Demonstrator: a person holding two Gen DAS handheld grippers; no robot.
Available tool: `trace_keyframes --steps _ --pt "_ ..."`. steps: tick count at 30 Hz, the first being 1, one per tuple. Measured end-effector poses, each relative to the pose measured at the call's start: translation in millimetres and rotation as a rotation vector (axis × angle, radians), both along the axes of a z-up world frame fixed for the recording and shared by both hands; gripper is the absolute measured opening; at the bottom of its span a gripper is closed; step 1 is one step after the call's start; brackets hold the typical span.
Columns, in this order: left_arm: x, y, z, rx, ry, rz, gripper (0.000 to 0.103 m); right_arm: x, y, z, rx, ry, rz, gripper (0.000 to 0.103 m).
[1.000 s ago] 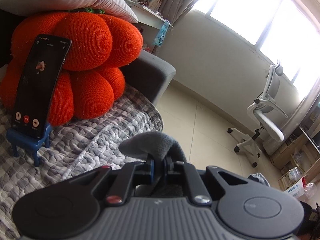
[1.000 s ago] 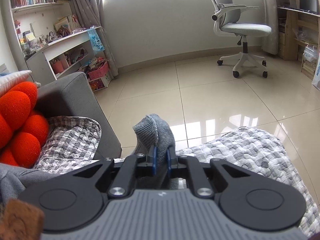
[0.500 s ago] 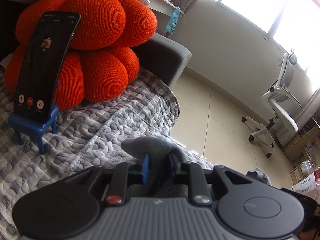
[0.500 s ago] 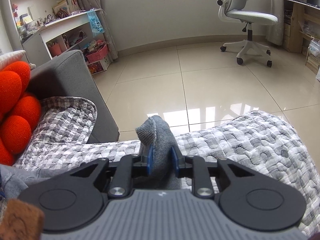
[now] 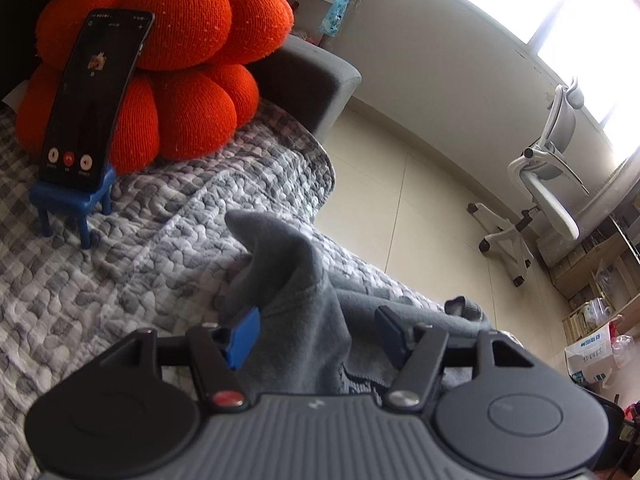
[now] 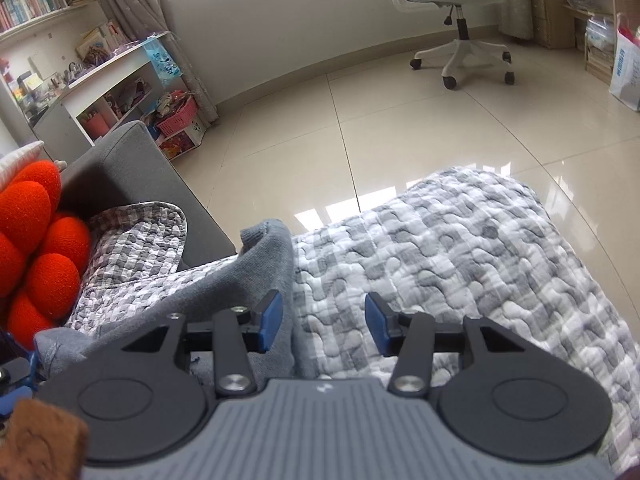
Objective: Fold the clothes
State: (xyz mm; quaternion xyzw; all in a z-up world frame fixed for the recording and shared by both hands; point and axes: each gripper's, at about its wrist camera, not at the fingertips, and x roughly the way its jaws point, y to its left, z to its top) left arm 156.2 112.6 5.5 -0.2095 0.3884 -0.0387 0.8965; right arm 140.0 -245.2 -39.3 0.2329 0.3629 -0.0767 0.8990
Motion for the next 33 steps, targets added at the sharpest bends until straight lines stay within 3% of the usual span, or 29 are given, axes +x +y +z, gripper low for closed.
trace_keyframes --steps 14,22,27,31,33 --pt "-27 -46 -43 -0.072 0.014 -0.096 0.066 -55 -7 -29 0.184 0.061 -0.001 0.05" --pt "-29 -50 -49 -0.157 -0.002 -0.121 0.065 -61 0 -34 0.289 -0.026 0.024 0.051" --pt "-36 -57 -45 -0.139 -0.029 -0.163 0.065 -59 15 -28 0.297 -0.1 0.063 0.033" --pt "-39 -58 -41 -0.146 -0.064 -0.19 0.062 -57 34 -21 0.28 -0.15 0.128 0.029" --pt "-40 -59 -41 -0.155 -0.075 -0.21 0.055 -54 42 -24 0.266 -0.134 0.16 0.029"
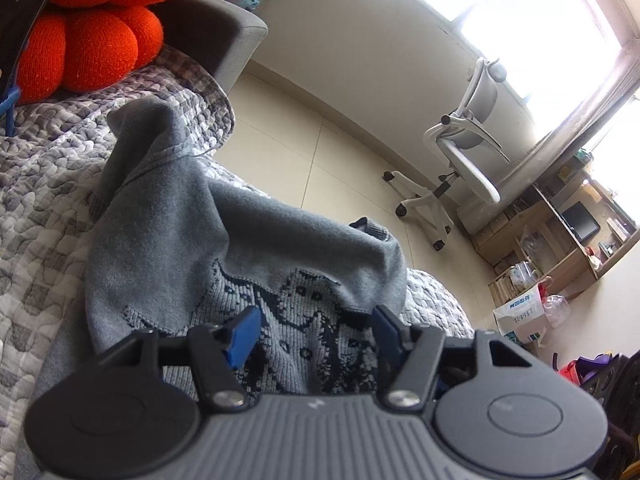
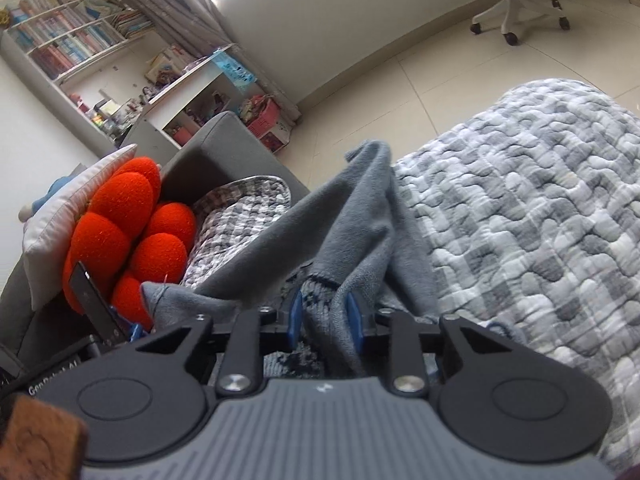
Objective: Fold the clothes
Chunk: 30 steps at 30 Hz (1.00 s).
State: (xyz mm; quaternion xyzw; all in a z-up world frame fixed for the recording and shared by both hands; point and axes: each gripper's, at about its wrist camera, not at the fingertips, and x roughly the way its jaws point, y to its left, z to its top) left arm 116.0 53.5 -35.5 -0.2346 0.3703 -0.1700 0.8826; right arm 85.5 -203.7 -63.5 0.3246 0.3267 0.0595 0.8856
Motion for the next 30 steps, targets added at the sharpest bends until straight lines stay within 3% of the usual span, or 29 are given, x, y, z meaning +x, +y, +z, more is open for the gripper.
trace_keyframes --steps 5,10,13,18,23,25,27,28,30 --pt "-1 -7 -4 -0.004 0.009 -0.045 0.04 4 11 -13 -0.04 0.045 0.054 0.029" --pt "1 -12 -10 0.009 0.04 -0.058 0.038 -1 1 -5 -0.013 0.038 0.047 0.032" --pt "3 -11 -11 0.013 0.048 -0.05 0.038 -6 -10 1 -0.01 0.02 0.013 0.041" --pt "4 -8 -13 0.014 0.066 -0.034 0.038 -7 -20 4 -0.075 0.004 -0.074 0.041" --pt "6 -10 -16 0.024 0.084 -0.04 0.038 3 -16 -9 -0.16 0.047 -0.096 0.041" --pt "7 -12 -19 0.029 0.095 -0.041 0.038 6 -12 -15 -0.182 0.061 -0.088 0.034" --pt "7 -13 -21 0.032 0.104 -0.042 0.038 9 -7 -20 -0.208 0.073 -0.08 0.01" --pt "8 -13 -22 0.033 0.11 -0.045 0.038 10 -5 -20 -0.228 0.076 -0.081 0.004" --pt "9 -13 -25 0.037 0.124 -0.048 0.038 11 -3 -18 -0.263 0.081 -0.088 0.002"
